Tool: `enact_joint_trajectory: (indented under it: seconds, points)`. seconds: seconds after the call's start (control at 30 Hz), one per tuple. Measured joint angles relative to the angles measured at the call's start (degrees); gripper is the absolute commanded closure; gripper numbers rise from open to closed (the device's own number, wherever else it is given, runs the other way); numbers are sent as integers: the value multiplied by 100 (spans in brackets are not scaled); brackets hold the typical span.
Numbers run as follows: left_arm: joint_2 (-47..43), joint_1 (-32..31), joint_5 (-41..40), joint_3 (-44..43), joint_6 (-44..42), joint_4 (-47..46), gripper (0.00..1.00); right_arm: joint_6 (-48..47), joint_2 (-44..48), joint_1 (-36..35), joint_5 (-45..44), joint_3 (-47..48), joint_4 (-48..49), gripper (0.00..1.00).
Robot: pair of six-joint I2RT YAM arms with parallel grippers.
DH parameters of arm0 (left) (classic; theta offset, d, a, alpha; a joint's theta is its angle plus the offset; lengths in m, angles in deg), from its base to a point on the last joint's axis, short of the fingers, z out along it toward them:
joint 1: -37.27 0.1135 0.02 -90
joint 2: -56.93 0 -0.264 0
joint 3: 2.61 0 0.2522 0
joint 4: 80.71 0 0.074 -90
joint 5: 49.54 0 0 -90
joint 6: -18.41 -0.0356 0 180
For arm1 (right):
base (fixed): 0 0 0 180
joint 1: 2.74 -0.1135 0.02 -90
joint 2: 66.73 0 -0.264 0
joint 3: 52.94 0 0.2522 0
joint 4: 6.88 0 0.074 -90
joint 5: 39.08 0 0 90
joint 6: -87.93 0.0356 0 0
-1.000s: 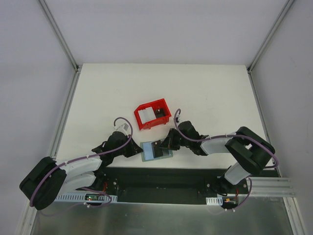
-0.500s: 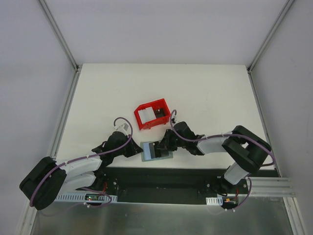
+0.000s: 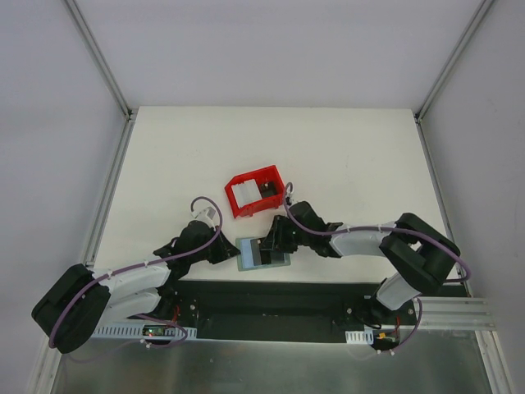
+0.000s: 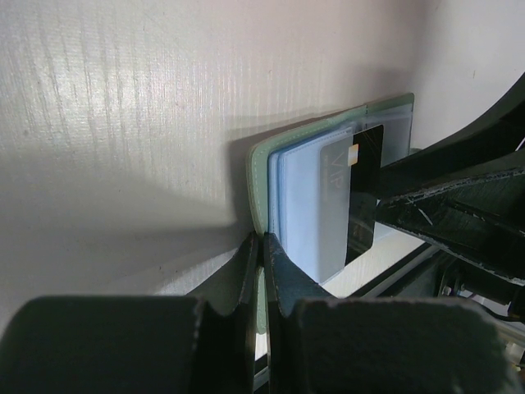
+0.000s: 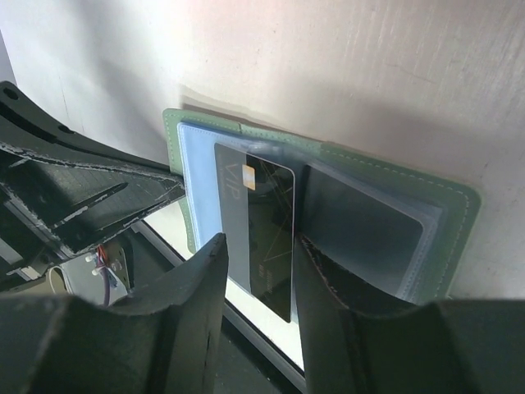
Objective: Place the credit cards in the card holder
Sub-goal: Insert the credit card into the card holder.
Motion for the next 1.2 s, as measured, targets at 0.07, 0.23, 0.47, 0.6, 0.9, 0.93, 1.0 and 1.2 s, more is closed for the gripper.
enact_joint_trajectory:
  seconds: [0.07, 0.23, 0.47, 0.6, 0.9, 0.93, 1.0, 1.2]
  points:
    - [-4, 0, -2, 2, 0, -2, 100, -50, 0, -26, 2, 81, -144, 60]
    - [-7, 0, 0, 11, 0, -4, 100, -127, -55, -170, -4, 422, -693, 57]
    - [-35, 0, -2, 24, 0, -2, 100, -52, -315, -243, 68, 872, -1209, 57]
    - [-55, 2, -2, 37, 0, 0, 100, -107, -367, -289, 68, 1001, -1340, 57]
    - [-87, 0, -2, 42, 0, 4, 100, -157, -531, -337, 247, 1154, -1368, 58]
    - [-92, 0, -2, 44, 0, 4, 100, -146, -562, -339, 271, 1180, -1377, 58]
    - [-105, 2, -2, 46, 0, 7, 100, -140, -612, -339, 319, 1235, -1392, 58]
    - [-157, 2, -4, 83, 15, 7, 100, -136, -691, -341, 380, 1325, -1425, 58]
